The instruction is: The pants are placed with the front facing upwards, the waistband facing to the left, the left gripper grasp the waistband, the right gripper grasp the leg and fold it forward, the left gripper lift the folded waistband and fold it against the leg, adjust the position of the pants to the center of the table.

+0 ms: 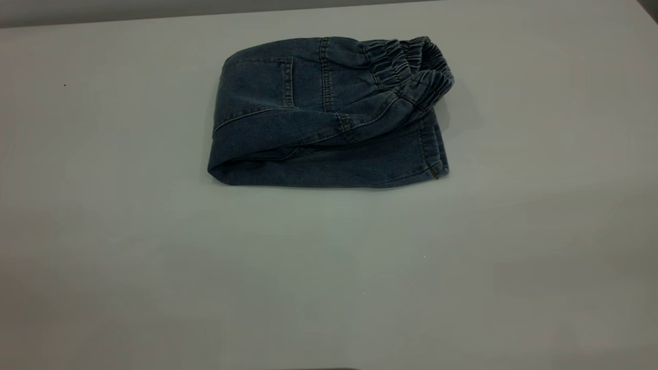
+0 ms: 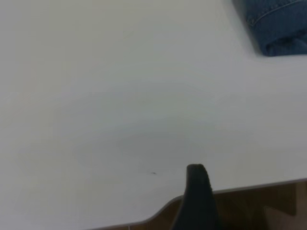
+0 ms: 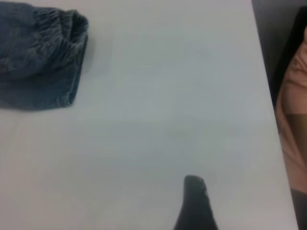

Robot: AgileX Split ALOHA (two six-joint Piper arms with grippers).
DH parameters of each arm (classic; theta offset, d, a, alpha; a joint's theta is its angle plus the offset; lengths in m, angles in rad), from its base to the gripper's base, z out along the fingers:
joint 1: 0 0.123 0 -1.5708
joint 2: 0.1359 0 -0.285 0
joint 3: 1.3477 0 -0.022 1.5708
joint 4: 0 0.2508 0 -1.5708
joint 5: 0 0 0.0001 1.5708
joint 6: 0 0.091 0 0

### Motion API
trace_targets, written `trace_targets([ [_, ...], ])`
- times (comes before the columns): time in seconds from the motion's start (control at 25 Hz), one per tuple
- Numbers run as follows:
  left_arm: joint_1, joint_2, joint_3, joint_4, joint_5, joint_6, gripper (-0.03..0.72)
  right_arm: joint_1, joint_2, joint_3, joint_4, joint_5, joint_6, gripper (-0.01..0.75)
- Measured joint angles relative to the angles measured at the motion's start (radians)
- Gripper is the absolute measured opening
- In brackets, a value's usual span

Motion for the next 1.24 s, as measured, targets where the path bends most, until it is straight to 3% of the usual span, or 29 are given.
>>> trace_targets([
  [1.24,0.0,0.0,0.0,0.0,0.0,0.0,0.499,0.0,0.0,0.0,-0.006,-0.002,0.027,0.441],
])
